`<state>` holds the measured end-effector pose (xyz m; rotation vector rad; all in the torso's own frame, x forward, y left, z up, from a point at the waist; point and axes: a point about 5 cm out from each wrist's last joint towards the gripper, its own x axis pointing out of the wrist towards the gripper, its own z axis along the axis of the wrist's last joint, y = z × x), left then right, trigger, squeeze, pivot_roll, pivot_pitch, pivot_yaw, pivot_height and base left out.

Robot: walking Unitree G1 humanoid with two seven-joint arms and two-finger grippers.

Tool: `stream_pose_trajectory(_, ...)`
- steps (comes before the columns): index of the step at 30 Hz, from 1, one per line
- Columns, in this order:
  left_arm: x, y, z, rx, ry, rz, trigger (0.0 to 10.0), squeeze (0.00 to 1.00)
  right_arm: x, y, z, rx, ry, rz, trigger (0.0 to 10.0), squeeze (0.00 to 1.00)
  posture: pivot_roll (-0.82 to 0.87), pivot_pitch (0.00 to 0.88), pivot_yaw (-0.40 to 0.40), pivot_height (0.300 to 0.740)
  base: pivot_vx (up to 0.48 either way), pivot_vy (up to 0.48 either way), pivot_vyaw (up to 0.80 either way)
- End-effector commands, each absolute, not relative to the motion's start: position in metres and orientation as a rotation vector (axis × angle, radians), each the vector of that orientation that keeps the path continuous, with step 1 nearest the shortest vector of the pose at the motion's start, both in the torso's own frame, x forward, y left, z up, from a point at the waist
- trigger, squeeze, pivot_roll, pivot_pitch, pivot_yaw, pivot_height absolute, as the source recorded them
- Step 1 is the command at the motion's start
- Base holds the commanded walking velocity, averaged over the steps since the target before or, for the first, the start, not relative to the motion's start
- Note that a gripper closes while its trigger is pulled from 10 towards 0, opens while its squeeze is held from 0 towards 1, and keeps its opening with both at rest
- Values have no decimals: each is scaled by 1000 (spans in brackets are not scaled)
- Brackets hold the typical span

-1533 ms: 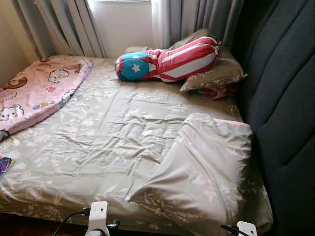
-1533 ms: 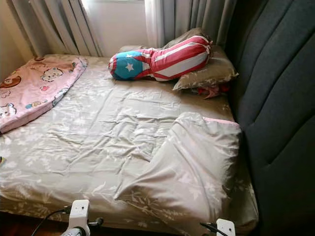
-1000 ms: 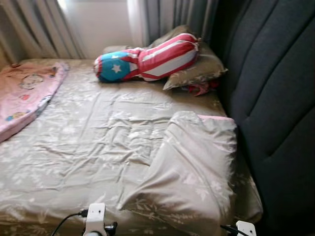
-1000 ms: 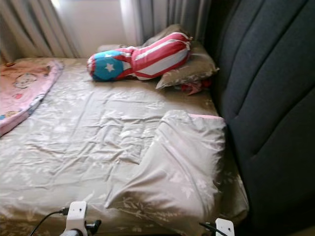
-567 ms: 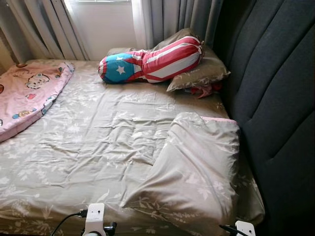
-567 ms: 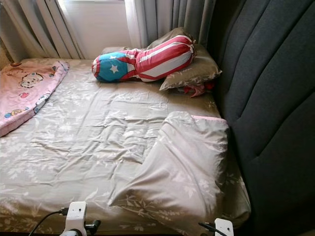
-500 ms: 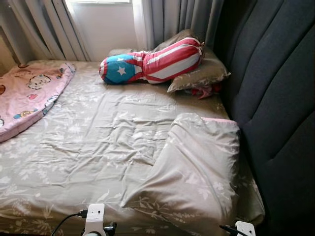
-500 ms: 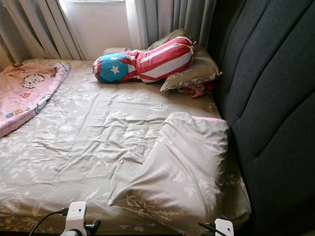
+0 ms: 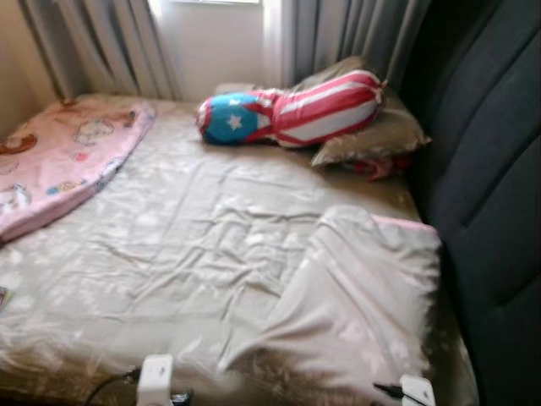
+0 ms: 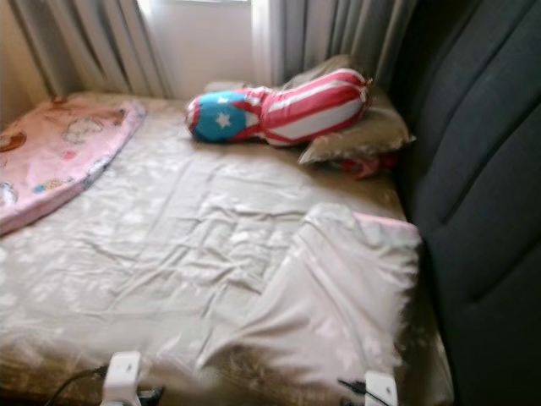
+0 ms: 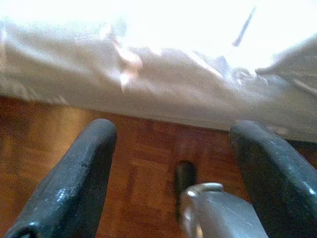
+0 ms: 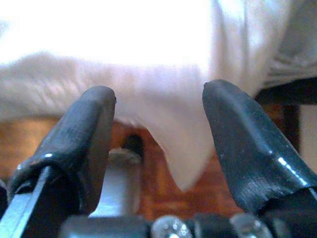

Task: Clean up the room

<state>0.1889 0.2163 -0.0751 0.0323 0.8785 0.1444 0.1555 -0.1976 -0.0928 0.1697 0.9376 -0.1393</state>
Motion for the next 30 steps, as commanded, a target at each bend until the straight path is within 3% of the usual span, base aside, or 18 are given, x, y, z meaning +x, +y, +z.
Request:
stream_pose_trajectory(1,194,207,-74,-1,864,125,10000,0,147,-207,-95,156,955,-164,10000,0,18,0,-39,740,0,0,0)
stream_pose_trajectory(13,192,216,-73,23,857,138,10000,0,147,-208,-94,153,947,-180,10000,0,24,0,-42,740,0,0,0)
stream_pose_trajectory(23,228,221,-47,2,643,149,10000,0,146,-209,-94,160,935,-183,10000,0,24,0,-50,740,0,0,0)
stream_pose_trajectory(30,221,217,-53,15,683,140,10000,0,146,-209,-93,188,908,-184,10000,0,7,0,-50,740,0,0,0)
